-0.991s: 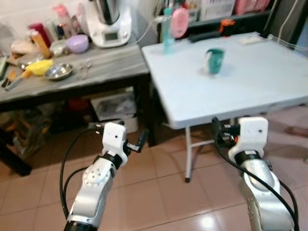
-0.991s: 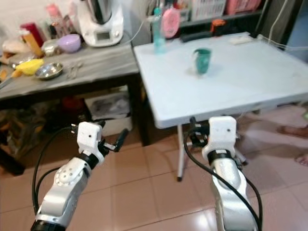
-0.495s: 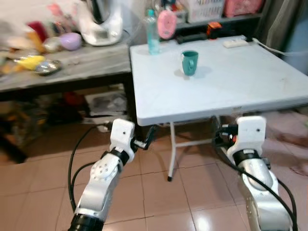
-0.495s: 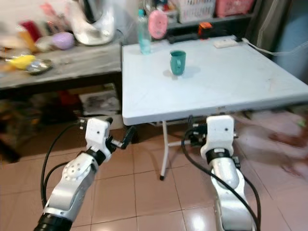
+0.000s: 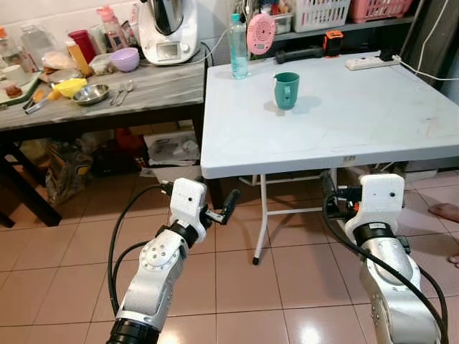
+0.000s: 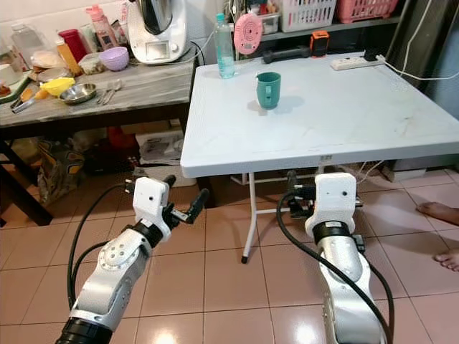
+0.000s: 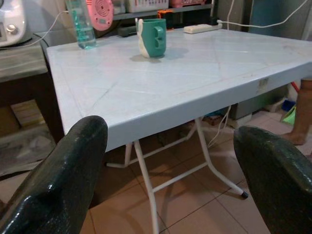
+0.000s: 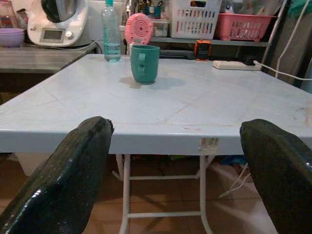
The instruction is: Setting the table
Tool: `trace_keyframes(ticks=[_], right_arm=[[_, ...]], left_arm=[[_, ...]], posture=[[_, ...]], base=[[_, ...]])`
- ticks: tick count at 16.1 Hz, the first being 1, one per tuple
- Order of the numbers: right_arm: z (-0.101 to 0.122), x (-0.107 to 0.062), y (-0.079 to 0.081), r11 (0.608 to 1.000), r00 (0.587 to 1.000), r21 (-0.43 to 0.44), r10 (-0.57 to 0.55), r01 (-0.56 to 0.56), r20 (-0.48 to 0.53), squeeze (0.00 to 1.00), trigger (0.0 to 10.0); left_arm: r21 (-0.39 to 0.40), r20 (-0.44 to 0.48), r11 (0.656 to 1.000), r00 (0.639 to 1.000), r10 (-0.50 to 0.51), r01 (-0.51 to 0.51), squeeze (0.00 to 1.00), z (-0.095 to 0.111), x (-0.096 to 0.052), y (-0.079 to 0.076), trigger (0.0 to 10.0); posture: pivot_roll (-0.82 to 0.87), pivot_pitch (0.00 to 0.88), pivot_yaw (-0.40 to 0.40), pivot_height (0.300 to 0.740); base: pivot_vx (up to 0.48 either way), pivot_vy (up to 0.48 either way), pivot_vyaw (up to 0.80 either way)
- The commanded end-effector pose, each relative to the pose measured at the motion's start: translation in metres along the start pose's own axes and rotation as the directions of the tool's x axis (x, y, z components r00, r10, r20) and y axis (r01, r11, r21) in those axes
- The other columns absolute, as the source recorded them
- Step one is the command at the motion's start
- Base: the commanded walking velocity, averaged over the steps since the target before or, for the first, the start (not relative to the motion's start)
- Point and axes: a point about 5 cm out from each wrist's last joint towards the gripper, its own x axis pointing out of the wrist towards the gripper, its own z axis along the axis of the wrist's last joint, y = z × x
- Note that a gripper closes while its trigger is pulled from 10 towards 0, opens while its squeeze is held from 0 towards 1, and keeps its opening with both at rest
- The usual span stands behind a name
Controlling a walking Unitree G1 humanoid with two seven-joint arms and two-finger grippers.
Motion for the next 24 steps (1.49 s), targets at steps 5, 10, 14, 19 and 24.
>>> trace_keyframes(ticks=[5,10,14,19,24], right_arm=[[0.0026,0.0018,0.0045,1.000,1.000,0.015,0.013,-0.013,0.013,0.00,10.0],[0.0025,0.0020,0.0049,1.000,1.000,0.012,0.013,-0.013,0.013,0.00,10.0],[0.0009,0.0020,0.0053,1.000,1.000,0.016,0.014,-0.014,0.010,0.00,10.0],[0.0004,0.0018,0.0054,1.000,1.000,0.017,0.009,-0.009,0.010,0.00,10.0],[-0.0002,0.0020,0.0058,1.000,1.000,0.015,0.006,-0.006,0.011,0.00,10.0]], left_arm=[[0.006,0.008,1.000,1.000,0.008,-0.008,0.00,0.0011,-0.0029,0.0066,10.0],[0.003,0.005,1.000,1.000,-0.005,0.005,0.00,0.0005,-0.0029,0.0054,10.0],[0.003,0.001,1.000,1.000,-0.011,0.011,0.00,-0.0005,-0.0033,0.0044,10.0],[0.000,-0.003,1.000,1.000,-0.019,0.019,0.00,-0.0014,-0.0035,0.0037,10.0],[0.002,-0.005,1.000,1.000,-0.027,0.027,0.00,-0.0017,-0.0020,0.0026,10.0]], posture=[[-0.20,0.000,0.122,0.740],[-0.19,0.000,0.124,0.740],[-0.19,0.000,0.124,0.740],[-0.20,0.000,0.130,0.740],[-0.20,0.000,0.132,0.740]], base=[[0.304,0.000,0.00],[0.417,0.000,0.00],[0.427,0.000,0.00],[0.432,0.000,0.00],[0.434,0.000,0.00]])
